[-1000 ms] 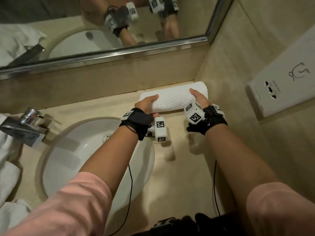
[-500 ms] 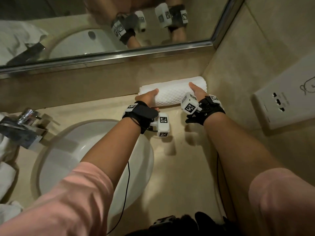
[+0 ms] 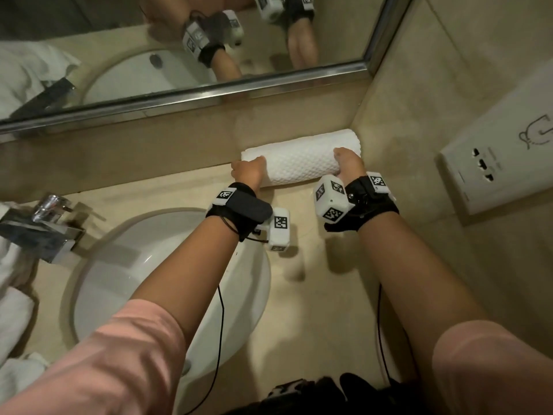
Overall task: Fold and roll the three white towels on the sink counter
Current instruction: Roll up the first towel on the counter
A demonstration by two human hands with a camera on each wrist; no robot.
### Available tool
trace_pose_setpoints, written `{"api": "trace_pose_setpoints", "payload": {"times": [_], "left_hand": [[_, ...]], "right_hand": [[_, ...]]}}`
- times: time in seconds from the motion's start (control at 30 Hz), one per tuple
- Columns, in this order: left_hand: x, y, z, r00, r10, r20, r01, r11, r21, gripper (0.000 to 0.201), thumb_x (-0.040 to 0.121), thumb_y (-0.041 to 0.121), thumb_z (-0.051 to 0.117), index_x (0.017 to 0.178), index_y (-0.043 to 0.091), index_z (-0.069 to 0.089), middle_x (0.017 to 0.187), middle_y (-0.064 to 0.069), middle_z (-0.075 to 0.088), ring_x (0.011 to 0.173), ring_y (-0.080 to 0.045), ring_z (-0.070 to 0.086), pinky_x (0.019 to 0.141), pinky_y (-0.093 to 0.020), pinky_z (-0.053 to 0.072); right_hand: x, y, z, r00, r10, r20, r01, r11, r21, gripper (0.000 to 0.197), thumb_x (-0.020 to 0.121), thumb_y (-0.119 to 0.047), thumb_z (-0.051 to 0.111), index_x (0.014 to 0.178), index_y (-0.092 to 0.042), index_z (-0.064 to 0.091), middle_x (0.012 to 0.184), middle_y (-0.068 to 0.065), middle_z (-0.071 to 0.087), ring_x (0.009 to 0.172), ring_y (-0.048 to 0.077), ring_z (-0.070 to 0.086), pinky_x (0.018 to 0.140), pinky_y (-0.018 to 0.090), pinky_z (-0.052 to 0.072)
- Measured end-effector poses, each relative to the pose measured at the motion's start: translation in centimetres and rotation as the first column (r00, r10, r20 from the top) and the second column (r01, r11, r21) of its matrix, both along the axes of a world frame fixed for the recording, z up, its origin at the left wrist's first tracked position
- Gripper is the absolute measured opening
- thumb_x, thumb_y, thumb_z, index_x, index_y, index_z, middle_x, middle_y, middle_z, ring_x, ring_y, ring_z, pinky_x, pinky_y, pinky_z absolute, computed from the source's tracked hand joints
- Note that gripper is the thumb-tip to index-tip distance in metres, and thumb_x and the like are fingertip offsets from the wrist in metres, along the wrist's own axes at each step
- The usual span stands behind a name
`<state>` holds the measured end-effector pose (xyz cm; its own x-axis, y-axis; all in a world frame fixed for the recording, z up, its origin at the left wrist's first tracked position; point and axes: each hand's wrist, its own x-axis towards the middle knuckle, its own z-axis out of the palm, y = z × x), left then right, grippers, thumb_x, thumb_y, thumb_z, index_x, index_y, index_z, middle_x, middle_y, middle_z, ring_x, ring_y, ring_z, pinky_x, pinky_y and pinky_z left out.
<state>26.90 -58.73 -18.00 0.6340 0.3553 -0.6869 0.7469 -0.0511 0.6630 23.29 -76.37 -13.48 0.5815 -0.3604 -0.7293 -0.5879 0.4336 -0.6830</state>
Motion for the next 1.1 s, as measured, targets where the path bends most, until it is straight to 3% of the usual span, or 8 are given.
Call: {"api": "trace_pose_setpoints", "payload": {"times": [0.2,0.3,0.37,0.47,0.57,0.67,0.87,1.1], "left_hand": [[-0.3,1.0,-0.1,0.999,-0.006,0.053,0.012,0.995,-0.102,0.074,0.069,0.017,0.057,0.137,0.004,0.033,0.132,-0.013,0.051,0.114,-0.031,0.053,0.1,-0.044,0.047],[-0.7,1.4,-0.9,0.99,-0.101,0.103,0.106,0.993,-0.042,0.078,0.064,0.03,0.059,0.136,0.007,0.038,0.13,-0.012,0.054,0.116,-0.032,0.054,0.099,-0.045,0.048],[-1.0,1.5,-1.1,0.98,-0.157,0.122,0.158,0.987,-0.001,0.078,0.068,0.042,0.061,0.136,0.008,0.043,0.13,-0.012,0.056,0.116,-0.032,0.055,0.1,-0.044,0.047],[-0.3,1.7,-1.8,0.976,-0.179,0.121,0.179,0.984,0.009,0.078,0.072,0.05,0.062,0.134,0.006,0.047,0.129,-0.013,0.058,0.115,-0.033,0.057,0.099,-0.044,0.047],[2.0,2.3,-5.7,0.983,-0.167,0.077,0.167,0.986,0.0,0.099,0.047,0.057,0.06,0.131,0.006,0.05,0.125,-0.013,0.061,0.11,-0.034,0.06,0.096,-0.045,0.05],[2.9,2.6,-7.1,0.984,-0.176,0.034,0.177,0.984,-0.003,0.104,0.041,0.056,0.06,0.132,0.007,0.049,0.124,-0.013,0.062,0.109,-0.034,0.061,0.095,-0.046,0.051],[1.2,1.3,-2.3,0.976,-0.219,0.006,0.217,0.969,0.114,0.069,0.087,0.039,0.056,0.143,0.006,0.032,0.142,-0.016,0.044,0.128,-0.035,0.043,0.105,-0.043,0.041],[0.6,1.4,-2.4,0.953,-0.304,-0.004,0.298,0.932,0.205,0.067,0.092,0.047,0.048,0.147,0.013,0.031,0.147,-0.017,0.035,0.131,-0.037,0.039,0.109,-0.045,0.035]], "right_hand": [[0.7,0.0,-2.4,1.0,0.001,-0.013,-0.003,0.981,-0.196,0.074,0.061,-0.036,0.065,0.131,-0.017,0.05,0.13,0.003,0.055,0.113,0.024,0.056,0.082,0.036,0.051],[-0.3,0.5,-2.0,0.973,0.229,0.027,-0.201,0.901,-0.385,0.069,0.074,-0.029,0.055,0.141,-0.017,0.04,0.152,0.002,0.025,0.132,0.026,0.04,0.105,0.046,0.04],[-1.0,0.1,-2.2,0.897,0.435,-0.078,-0.397,0.718,-0.572,0.062,0.088,-0.018,0.049,0.147,-0.019,0.032,0.16,-0.002,0.001,0.145,0.023,0.014,0.117,0.041,0.022],[-1.5,-0.8,-2.9,0.79,0.543,-0.284,-0.521,0.353,-0.777,0.062,0.091,-0.015,0.051,0.148,-0.025,0.028,0.161,0.002,-0.004,0.148,0.023,-0.002,0.118,0.036,0.009],[-1.8,-1.1,-3.7,0.752,0.576,-0.321,-0.504,0.189,-0.843,0.064,0.091,-0.02,0.054,0.149,-0.023,0.026,0.161,0.005,-0.003,0.148,0.025,-0.004,0.119,0.036,0.006],[-1.5,-0.8,-4.4,0.698,0.614,-0.368,-0.487,0.031,-0.873,0.073,0.091,-0.026,0.058,0.151,-0.018,0.018,0.161,0.004,-0.002,0.148,0.025,-0.006,0.12,0.037,0.003],[-0.5,-0.8,-4.8,0.634,0.619,-0.464,-0.509,-0.118,-0.852,0.077,0.094,-0.03,0.054,0.153,-0.013,0.008,0.161,0.009,-0.004,0.148,0.028,-0.008,0.12,0.04,0.001],[-0.2,-1.0,-4.1,0.572,0.616,-0.543,-0.562,-0.188,-0.805,0.074,0.092,-0.009,0.049,0.153,-0.01,0.006,0.16,0.011,-0.004,0.148,0.029,-0.007,0.121,0.037,0.004]]}}
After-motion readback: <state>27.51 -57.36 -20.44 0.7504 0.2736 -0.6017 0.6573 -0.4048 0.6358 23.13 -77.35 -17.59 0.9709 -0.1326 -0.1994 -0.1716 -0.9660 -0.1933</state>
